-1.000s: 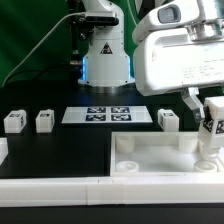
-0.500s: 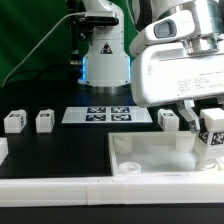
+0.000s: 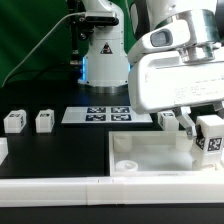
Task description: Assemble one leg
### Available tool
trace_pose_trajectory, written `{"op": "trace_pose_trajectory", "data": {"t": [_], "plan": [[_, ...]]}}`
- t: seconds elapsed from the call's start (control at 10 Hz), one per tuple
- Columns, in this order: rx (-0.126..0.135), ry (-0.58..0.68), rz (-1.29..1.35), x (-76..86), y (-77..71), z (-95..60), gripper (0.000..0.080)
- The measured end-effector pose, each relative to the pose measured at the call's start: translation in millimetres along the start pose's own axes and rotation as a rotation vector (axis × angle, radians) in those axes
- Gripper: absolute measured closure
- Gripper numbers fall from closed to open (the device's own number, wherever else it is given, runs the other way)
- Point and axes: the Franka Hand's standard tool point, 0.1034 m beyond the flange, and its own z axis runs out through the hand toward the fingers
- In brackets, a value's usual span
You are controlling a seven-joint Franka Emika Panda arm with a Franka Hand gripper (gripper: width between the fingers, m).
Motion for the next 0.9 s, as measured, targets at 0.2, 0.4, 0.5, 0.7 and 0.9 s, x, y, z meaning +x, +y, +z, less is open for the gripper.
{"op": "trace_pose_trajectory", "data": {"t": [0.2, 0.4, 0.5, 0.7, 0.9], "plan": [[-0.006, 0.025, 0.0, -0.7, 0.1, -0.3, 0.0506], [-0.01, 0.042, 0.001, -1.1, 0.2, -0.4, 0.0506], [-0.01, 0.042, 0.0, -0.9, 0.3, -0.4, 0.0506], [-0.01, 0.042, 0.0, -1.0, 0.3, -0.4, 0.0326], [-0.01, 0.042, 0.0, -1.0, 0.3, -0.4, 0.021]]}}
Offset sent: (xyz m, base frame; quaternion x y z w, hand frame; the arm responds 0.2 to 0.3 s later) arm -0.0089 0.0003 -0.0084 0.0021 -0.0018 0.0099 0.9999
